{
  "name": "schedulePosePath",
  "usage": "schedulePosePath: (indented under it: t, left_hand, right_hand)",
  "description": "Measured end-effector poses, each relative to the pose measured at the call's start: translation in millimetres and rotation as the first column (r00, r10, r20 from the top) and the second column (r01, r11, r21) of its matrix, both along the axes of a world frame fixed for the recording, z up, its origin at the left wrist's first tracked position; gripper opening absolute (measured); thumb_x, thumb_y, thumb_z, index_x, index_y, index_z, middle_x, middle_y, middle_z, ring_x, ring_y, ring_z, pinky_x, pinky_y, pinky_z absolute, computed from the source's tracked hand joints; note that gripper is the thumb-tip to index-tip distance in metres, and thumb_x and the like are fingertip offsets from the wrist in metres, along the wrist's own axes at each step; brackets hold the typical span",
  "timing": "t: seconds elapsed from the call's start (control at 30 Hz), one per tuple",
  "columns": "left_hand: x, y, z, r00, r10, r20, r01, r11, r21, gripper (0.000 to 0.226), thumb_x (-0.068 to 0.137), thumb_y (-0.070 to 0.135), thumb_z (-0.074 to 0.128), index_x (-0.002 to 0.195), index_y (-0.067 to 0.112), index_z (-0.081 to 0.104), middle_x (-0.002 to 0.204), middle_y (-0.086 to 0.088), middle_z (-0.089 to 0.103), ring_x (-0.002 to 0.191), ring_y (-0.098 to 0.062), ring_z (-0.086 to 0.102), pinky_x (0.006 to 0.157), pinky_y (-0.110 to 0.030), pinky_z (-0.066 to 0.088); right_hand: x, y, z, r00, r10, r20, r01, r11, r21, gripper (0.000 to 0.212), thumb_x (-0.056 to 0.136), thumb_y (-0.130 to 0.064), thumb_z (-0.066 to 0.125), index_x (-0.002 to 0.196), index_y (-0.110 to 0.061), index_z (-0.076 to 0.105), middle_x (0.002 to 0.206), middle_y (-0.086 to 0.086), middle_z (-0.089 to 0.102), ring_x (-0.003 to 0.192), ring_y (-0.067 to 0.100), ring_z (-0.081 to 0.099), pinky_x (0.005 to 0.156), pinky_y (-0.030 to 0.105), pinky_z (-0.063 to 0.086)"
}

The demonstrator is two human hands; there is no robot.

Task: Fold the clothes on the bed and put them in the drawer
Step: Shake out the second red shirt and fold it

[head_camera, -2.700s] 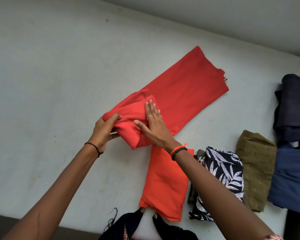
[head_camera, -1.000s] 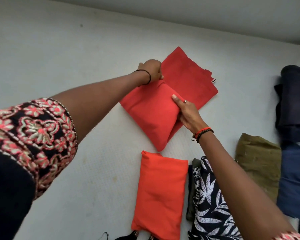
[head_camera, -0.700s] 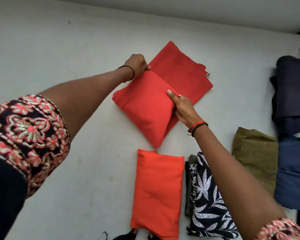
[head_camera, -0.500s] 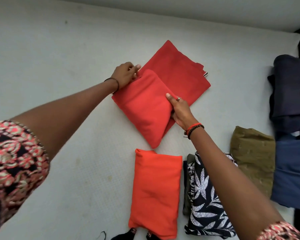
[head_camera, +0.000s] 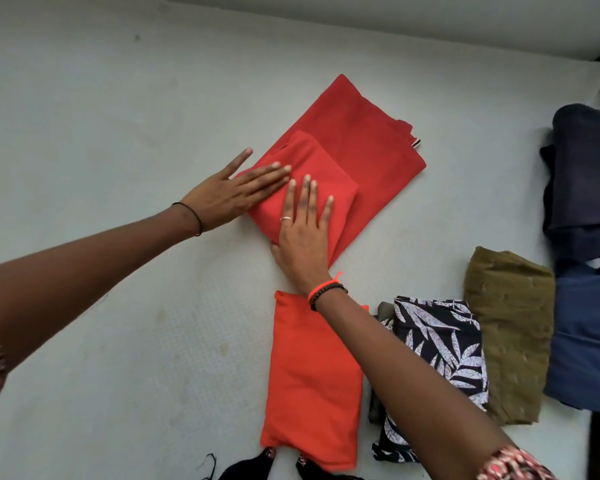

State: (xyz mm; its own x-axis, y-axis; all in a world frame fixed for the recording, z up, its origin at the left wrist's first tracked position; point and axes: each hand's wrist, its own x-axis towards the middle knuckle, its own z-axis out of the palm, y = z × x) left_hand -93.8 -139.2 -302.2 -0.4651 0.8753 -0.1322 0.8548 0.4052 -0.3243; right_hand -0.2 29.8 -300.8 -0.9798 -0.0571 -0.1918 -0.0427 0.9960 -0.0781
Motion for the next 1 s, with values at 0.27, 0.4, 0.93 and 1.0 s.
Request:
schedulePosePath:
  t: [0.27, 0.4, 0.93, 1.0]
  left_hand:
    - [-4.3, 10.8, 22.4, 0.989, 0.004, 0.145, -0.007, 1.000, 0.018, 0.071, 0.080, 0.023, 0.067, 0.140, 0.002, 0.038, 0.146, -0.015, 0.039, 0.131, -0.023, 0.046, 0.115, -0.049, 0.006]
    - [-11.0, 13.3, 40.8, 0.975, -0.103, 0.197, 0.085, 0.992, 0.095, 0.072, 0.072, 0.032, 0.076, 0.133, 0.004, 0.050, 0.135, -0.015, 0.054, 0.118, -0.021, 0.058, 0.108, -0.057, 0.027]
    - [-82.8, 40.8, 103.0, 0.022, 0.221, 0.975, -0.699, 0.701, -0.143, 0.036, 0.082, 0.034, 0.069, 0.114, 0.020, 0.060, 0.110, 0.006, 0.065, 0.102, -0.009, 0.061, 0.080, -0.015, 0.048]
    - [-91.5, 56.7, 92.6, -0.042, 0.171, 0.984, -0.786, 0.603, -0.139, 0.038, 0.085, 0.035, 0.066, 0.120, 0.021, 0.057, 0.117, 0.004, 0.062, 0.108, -0.012, 0.059, 0.081, -0.020, 0.049]
  right_hand:
    - [-5.0, -6.3, 7.9, 0.991, -0.033, 0.133, 0.042, 0.997, -0.066, 0.088, 0.084, -0.016, 0.056, 0.151, -0.009, -0.001, 0.154, 0.031, -0.001, 0.144, 0.042, 0.000, 0.110, 0.066, 0.012]
    - [-2.0, -1.4, 27.4, 0.956, -0.022, 0.291, 0.109, 0.952, -0.286, 0.096, 0.082, -0.009, 0.056, 0.149, -0.010, -0.013, 0.154, 0.027, -0.016, 0.144, 0.039, -0.014, 0.110, 0.067, 0.007]
    - [-101.5, 99.9, 93.8, 0.512, 0.352, 0.784, 0.698, 0.362, -0.618, 0.040, 0.071, -0.004, 0.051, 0.111, -0.009, 0.054, 0.096, 0.012, 0.065, 0.079, 0.018, 0.065, 0.069, 0.028, 0.057]
    - [-121.3, 119.6, 90.8, 0.504, 0.279, 0.817, 0.718, 0.390, -0.576, 0.032, 0.081, -0.004, 0.045, 0.110, -0.010, 0.057, 0.091, 0.009, 0.069, 0.076, 0.018, 0.067, 0.068, 0.027, 0.057]
